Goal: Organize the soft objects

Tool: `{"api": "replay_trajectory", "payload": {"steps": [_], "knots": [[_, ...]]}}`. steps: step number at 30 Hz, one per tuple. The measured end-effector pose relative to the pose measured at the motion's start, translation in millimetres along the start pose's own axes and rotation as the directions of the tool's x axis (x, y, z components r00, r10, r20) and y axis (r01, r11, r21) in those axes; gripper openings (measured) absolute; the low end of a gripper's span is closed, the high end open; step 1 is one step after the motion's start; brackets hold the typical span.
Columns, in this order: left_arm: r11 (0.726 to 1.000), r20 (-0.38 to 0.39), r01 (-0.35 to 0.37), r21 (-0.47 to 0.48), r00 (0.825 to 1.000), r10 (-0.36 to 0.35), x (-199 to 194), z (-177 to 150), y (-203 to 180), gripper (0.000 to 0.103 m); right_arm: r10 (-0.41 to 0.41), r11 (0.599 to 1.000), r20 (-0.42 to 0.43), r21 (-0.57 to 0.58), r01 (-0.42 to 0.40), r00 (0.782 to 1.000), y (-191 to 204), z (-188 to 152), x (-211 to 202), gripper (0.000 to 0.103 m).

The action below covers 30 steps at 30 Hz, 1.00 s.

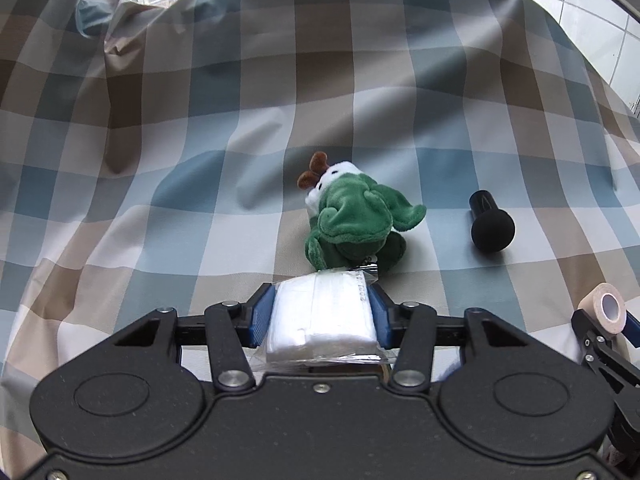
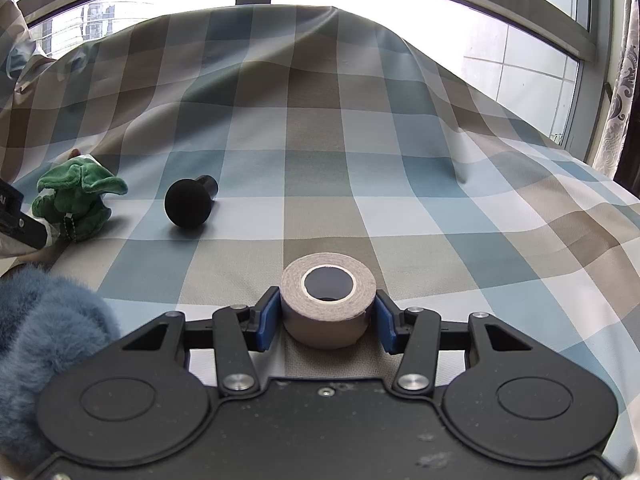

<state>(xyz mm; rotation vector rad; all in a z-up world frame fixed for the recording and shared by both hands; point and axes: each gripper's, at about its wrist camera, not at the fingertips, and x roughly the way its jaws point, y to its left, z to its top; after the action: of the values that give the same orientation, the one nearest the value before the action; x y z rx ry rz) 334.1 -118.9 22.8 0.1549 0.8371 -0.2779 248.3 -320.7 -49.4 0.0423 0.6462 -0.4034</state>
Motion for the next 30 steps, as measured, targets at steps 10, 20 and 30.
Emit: {"api": "replay_trajectory", "payload": {"steps": [10, 20, 30], "knots": [[0.999, 0.163, 0.022, 0.038, 0.986, -0.028, -87.6, -47.9, 5.1, 0.049, 0.029, 1.000, 0.009, 0.012, -0.029, 1.000, -5.5, 1.8, -7.2, 0.047], [0.999, 0.201, 0.024, 0.024, 0.979, -0.029, -152.1, -125.1, 19.2, 0.049, 0.046, 0.998, 0.025, 0.036, -0.047, 0.999, -15.2, -1.5, -21.8, 0.047], [0.997, 0.269, -0.004, 0.075, 0.963, -0.016, -202.4, -186.2, 10.2, 0.049, 0.060, 0.991, 0.127, 0.108, -0.074, 0.990, -30.8, -4.7, -65.2, 0.047]]}}
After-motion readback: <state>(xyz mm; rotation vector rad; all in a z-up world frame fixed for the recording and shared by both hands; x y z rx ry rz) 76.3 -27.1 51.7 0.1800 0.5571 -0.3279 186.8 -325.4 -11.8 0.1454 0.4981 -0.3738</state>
